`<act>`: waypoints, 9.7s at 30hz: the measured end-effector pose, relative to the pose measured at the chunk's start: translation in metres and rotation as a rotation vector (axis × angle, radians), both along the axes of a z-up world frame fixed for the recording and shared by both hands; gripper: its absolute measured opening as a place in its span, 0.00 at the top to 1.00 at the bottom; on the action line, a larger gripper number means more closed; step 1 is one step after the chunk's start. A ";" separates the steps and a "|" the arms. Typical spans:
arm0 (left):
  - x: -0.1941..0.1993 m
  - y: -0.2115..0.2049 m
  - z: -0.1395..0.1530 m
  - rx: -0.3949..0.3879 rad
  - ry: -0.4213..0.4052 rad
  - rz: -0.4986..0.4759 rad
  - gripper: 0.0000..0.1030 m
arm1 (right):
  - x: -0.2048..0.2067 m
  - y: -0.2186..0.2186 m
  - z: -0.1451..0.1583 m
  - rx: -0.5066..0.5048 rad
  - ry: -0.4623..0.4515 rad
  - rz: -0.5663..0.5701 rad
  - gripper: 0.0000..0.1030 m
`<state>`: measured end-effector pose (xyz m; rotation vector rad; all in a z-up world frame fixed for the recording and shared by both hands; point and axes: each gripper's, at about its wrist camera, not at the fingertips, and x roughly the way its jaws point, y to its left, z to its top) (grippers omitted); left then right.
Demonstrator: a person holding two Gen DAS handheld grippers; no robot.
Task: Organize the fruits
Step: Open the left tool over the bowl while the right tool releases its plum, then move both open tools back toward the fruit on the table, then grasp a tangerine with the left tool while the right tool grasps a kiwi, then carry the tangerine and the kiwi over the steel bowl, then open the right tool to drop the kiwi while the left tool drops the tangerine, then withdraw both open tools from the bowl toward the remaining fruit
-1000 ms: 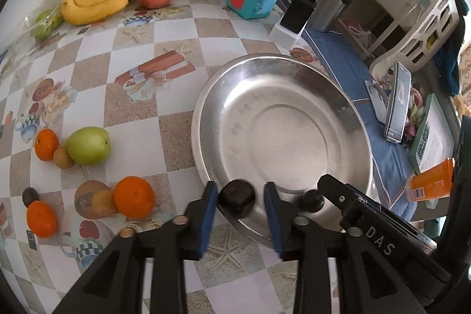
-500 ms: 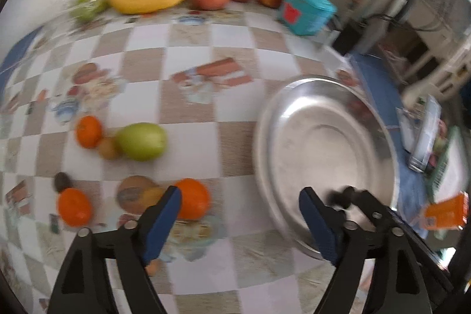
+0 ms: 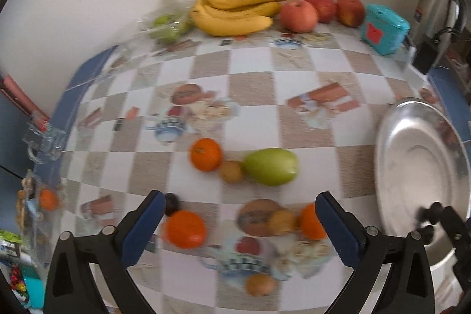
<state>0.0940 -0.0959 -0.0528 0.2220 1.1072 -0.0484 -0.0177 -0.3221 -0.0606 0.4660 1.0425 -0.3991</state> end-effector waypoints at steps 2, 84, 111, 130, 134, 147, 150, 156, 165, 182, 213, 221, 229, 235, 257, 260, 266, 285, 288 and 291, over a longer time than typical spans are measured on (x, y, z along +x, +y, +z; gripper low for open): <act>0.002 0.014 0.001 0.013 -0.014 0.023 0.00 | 0.001 0.006 0.003 -0.023 -0.012 0.021 0.07; 0.014 0.138 -0.020 -0.254 0.194 0.232 0.01 | 0.048 0.193 -0.047 0.042 0.153 0.573 0.23; 0.011 0.105 -0.040 -0.364 0.263 0.143 0.62 | 0.044 0.192 -0.045 0.077 0.143 0.595 0.73; 0.015 0.102 -0.001 -0.417 0.180 0.140 0.63 | 0.046 0.175 0.001 0.025 0.008 0.526 0.73; 0.019 0.098 0.013 -0.446 0.129 0.124 0.63 | 0.056 0.169 0.014 -0.005 -0.024 0.494 0.73; 0.037 0.093 0.017 -0.452 0.078 0.129 0.63 | 0.093 0.130 0.022 0.037 -0.068 0.336 0.73; 0.046 0.089 0.011 -0.438 0.094 0.137 0.63 | 0.096 0.116 0.015 0.053 -0.054 0.300 0.73; 0.061 0.077 0.006 -0.432 0.109 0.142 0.63 | 0.102 0.087 0.009 0.052 -0.040 0.240 0.73; 0.059 0.042 0.012 -0.426 0.098 0.086 0.63 | 0.093 0.035 0.010 0.047 -0.042 0.117 0.73; 0.006 -0.064 0.023 -0.405 0.123 -0.214 0.63 | 0.048 -0.048 0.017 -0.007 -0.019 -0.094 0.73; -0.019 -0.120 -0.005 -0.360 0.129 -0.380 0.57 | 0.050 -0.053 0.000 -0.007 0.048 -0.079 0.58; -0.012 -0.108 0.016 -0.404 0.105 -0.349 0.41 | 0.048 -0.046 0.028 -0.063 -0.003 -0.062 0.41; 0.015 -0.063 0.025 -0.334 0.075 -0.139 0.23 | 0.049 -0.035 0.029 -0.089 0.033 -0.030 0.29; 0.028 -0.030 0.022 -0.198 0.038 -0.011 0.13 | 0.051 -0.024 0.024 -0.081 0.047 -0.002 0.29; 0.028 0.011 0.007 -0.045 0.049 0.088 0.01 | 0.051 0.000 0.009 -0.098 0.083 0.051 0.27; 0.028 0.016 0.006 -0.034 0.049 0.095 0.00 | 0.051 0.001 0.008 -0.100 0.080 0.058 0.10; 0.026 0.028 0.010 -0.027 0.015 0.094 0.00 | 0.053 0.008 0.007 -0.123 0.075 0.086 0.08; 0.034 0.097 0.026 -0.083 -0.010 0.211 0.00 | 0.066 0.055 0.014 -0.036 -0.002 0.206 0.08; 0.036 0.117 0.030 -0.087 -0.020 0.256 0.00 | 0.069 0.067 0.016 -0.028 -0.016 0.239 0.08; 0.037 0.133 0.032 -0.086 -0.029 0.287 0.00 | 0.072 0.082 0.017 -0.011 -0.028 0.282 0.08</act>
